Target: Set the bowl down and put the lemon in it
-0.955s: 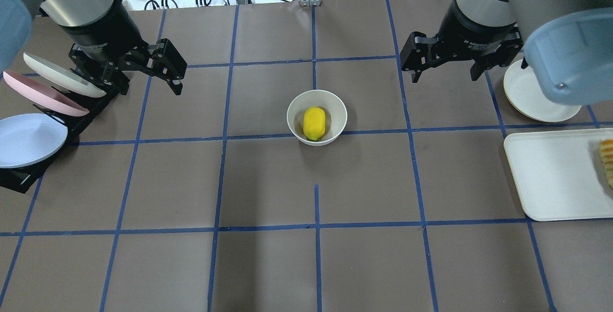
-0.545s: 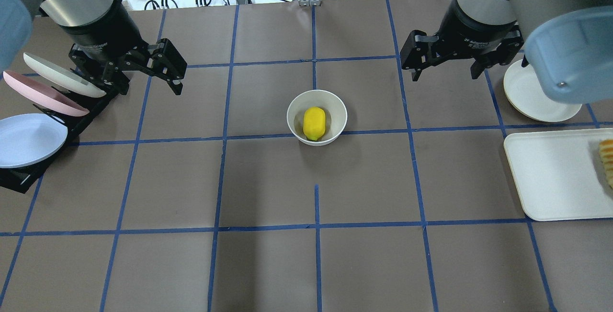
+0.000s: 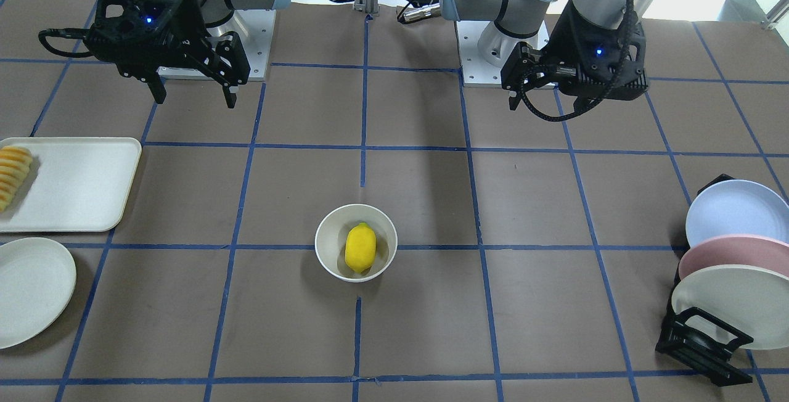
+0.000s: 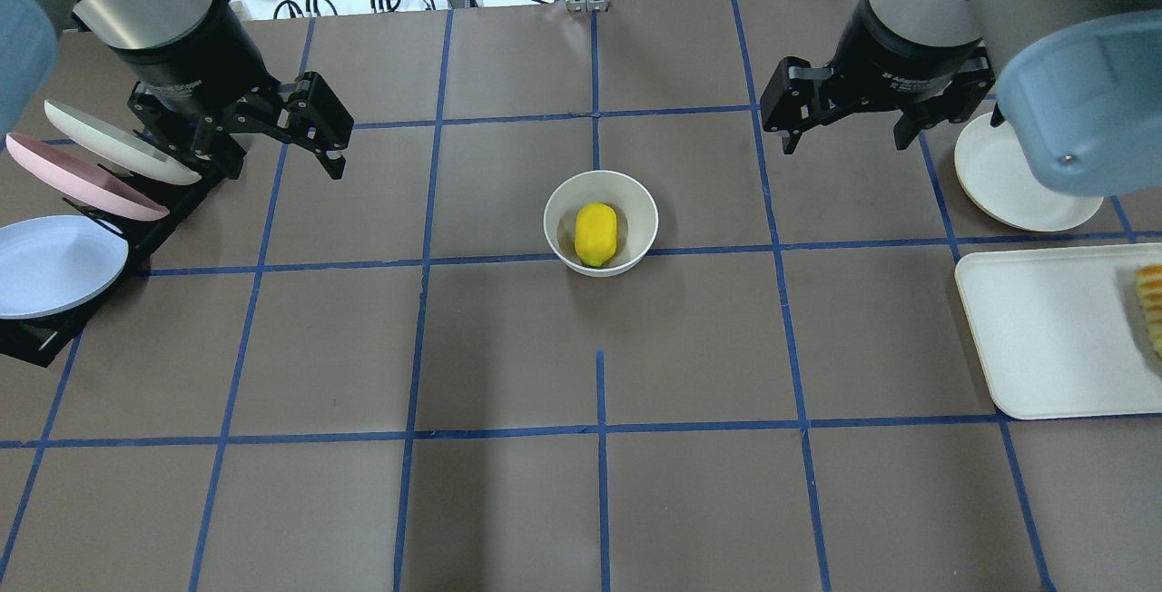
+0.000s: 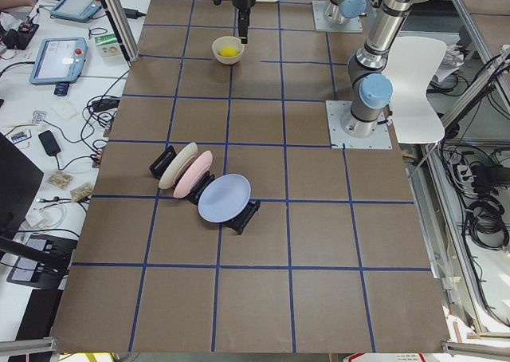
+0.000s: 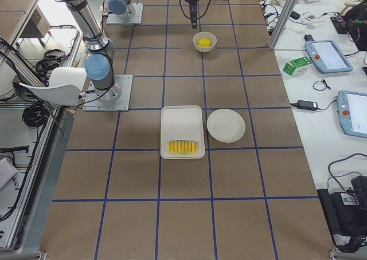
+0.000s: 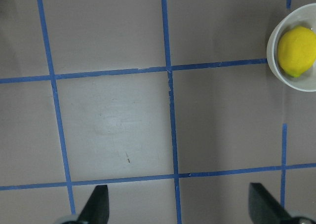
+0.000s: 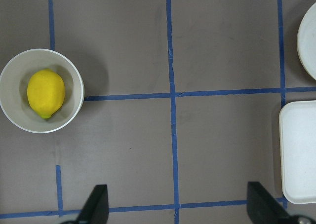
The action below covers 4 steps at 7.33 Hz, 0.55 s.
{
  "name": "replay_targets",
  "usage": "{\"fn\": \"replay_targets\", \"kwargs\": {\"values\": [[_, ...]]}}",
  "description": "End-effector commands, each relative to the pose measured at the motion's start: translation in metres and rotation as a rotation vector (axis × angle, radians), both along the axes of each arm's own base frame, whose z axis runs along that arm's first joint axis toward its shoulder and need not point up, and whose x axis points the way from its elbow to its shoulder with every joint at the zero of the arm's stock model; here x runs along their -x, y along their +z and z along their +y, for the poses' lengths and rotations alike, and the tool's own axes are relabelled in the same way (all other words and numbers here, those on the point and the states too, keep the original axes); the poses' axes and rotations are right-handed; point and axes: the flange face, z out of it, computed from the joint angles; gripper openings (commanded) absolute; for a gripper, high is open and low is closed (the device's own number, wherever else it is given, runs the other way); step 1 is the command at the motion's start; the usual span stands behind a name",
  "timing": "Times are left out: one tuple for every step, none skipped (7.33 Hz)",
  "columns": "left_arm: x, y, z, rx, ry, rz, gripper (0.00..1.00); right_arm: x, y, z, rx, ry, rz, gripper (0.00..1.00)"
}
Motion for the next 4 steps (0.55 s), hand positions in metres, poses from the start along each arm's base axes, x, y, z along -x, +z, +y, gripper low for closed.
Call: {"fn": "replay_targets", "kwargs": {"values": [[-0.0008,-0.0027,-0.002,-0.006,0.01,-0.003,1.0,-0.0001,0.0003,-0.0004,0.001,0.0,-0.001,1.0],[-0.0002,-0.0028,-0.0011,-0.007,0.008,-0.005,1.0,-0.0007,0.0001,0.0006,0.0,-0.001,-0.001,1.0],[0.0001,-0.0036,-0.0016,-0.009,0.008,-0.002,1.0,-0.0005,-0.0001,0.0007,-0.002,-0.003,0.001,1.0],[-0.0012,-0.0042,-0.003,-0.009,0.01,-0.006,1.0,-0.0007,0.0009,0.0005,0.001,-0.003,-0.001,1.0]]}}
